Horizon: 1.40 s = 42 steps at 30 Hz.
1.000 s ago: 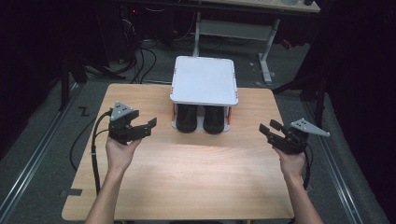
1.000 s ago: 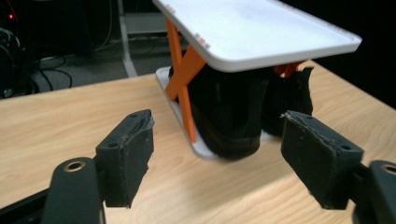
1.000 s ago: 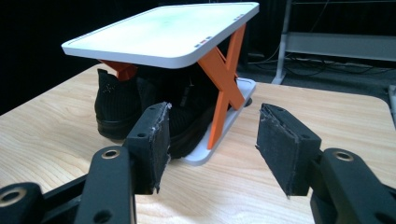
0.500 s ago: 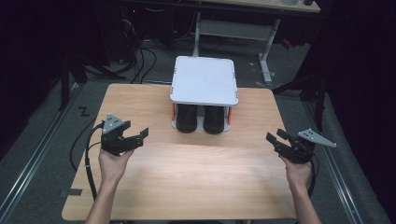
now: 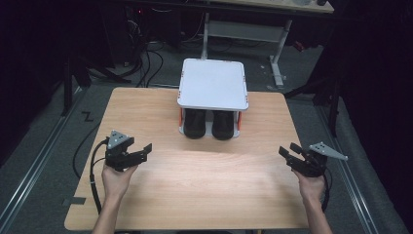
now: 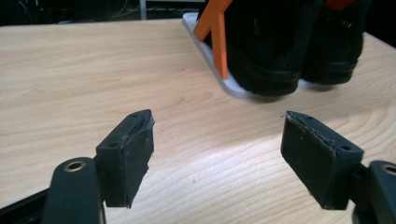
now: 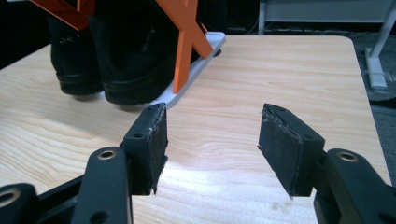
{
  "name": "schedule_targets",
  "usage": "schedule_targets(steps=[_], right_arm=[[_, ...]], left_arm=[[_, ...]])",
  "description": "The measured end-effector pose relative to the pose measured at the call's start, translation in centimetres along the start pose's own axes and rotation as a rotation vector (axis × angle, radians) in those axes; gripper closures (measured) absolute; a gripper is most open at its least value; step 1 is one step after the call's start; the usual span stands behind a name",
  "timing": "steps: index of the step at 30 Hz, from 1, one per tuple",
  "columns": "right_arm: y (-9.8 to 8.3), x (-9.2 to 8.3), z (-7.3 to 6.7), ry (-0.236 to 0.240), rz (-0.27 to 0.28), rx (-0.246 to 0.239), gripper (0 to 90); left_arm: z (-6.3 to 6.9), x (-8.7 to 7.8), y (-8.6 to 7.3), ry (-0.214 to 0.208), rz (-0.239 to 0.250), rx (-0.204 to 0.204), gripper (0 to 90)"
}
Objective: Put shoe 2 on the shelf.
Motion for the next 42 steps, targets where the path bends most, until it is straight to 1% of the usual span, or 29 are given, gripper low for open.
schedule_targets(steps=[3, 6, 8, 9, 11, 13, 15, 18, 20, 22, 23, 26, 28, 29, 32, 35, 37, 39, 42], right_arm=[[-0.6, 0.5, 0.3, -0.012, -0.020, 0.000, 42.3], [-1.2, 1.2, 0.4, -0.029, -0.052, -0.013, 42.6], [-1.6, 1.6, 0.5, -0.038, -0.066, -0.023, 42.9], [-1.8, 1.8, 0.5, -0.044, -0.074, -0.028, 42.9], [-2.2, 2.3, 0.7, -0.059, -0.091, -0.032, 43.0], [-2.6, 2.8, 0.8, -0.062, -0.114, -0.029, 42.9], [-3.0, 3.3, 0.7, -0.072, -0.132, -0.046, 42.9], [-3.4, 4.0, 0.6, -0.083, -0.146, -0.062, 42.9], [-3.7, 4.4, 0.5, -0.086, -0.160, -0.053, 42.9], [-3.9, 4.8, 0.5, -0.089, -0.168, -0.056, 43.0], [-4.0, 4.9, 0.4, -0.093, -0.172, -0.066, 42.9], [-4.3, 5.4, 0.3, -0.105, -0.185, -0.083, 42.9], [-4.5, 5.7, 0.3, -0.114, -0.190, -0.098, 42.9], [-4.6, 5.9, 0.3, -0.118, -0.197, -0.098, 42.9], [-5.0, 6.3, 0.5, -0.136, -0.219, -0.117, 42.7], [-5.2, 6.7, 0.5, -0.151, -0.229, -0.138, 42.6], [-5.3, 6.9, 0.5, -0.160, -0.244, -0.149, 42.0], [-5.3, 6.9, 0.5, -0.168, -0.244, -0.158, 41.8], [-5.4, 7.2, 0.4, -0.180, -0.264, -0.177, 40.7]], left_arm=[[-0.5, 0.5, -0.8, 0.011, -0.023, -0.013, 26.0], [-0.9, 0.9, -1.7, 0.019, -0.036, -0.036, 26.0], [-1.3, 1.3, -2.2, 0.034, -0.055, -0.042, 26.0], [-1.5, 1.4, -2.5, 0.043, -0.077, -0.043, 26.1], [-1.8, 1.7, -2.9, 0.058, -0.083, -0.042, 26.2], [-2.1, 2.0, -3.2, 0.071, -0.098, -0.051, 26.7], [-2.3, 2.4, -3.6, 0.080, -0.105, -0.060, 26.7], [-2.7, 2.9, -4.1, 0.102, -0.126, -0.054, 26.9], [-2.8, 3.1, -4.3, 0.112, -0.123, -0.048, 27.0], [-2.8, 3.4, -4.5, 0.116, -0.135, -0.051, 26.9], [-2.9, 3.6, -4.6, 0.122, -0.144, -0.042, 26.8], [-2.9, 4.0, -4.6, 0.139, -0.140, -0.028, 27.1], [-3.0, 4.2, -4.6, 0.141, -0.136, -0.030, 27.1], [-3.1, 4.4, -4.6, 0.146, -0.133, -0.034, 27.1], [-3.2, 4.8, -4.8, 0.155, -0.139, -0.031, 27.1], [-3.2, 5.1, -5.0, 0.167, -0.150, -0.018, 27.2], [-3.3, 5.4, -5.1, 0.175, -0.156, -0.016, 27.2], [-3.3, 5.6, -5.2, 0.180, -0.166, -0.011, 27.1], [-3.3, 5.8, -5.4, 0.192, -0.179, 0.008, 27.1]])
Point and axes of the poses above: each handheld gripper's, and its own axes: x roughly forward along the jaws, y roughly out of its top, z roughly to its right, the point moved 6 cm from there along x, roughly forward along the jaws, and after that the axes turned 12 degrees about -y, right-handed, at the moved point
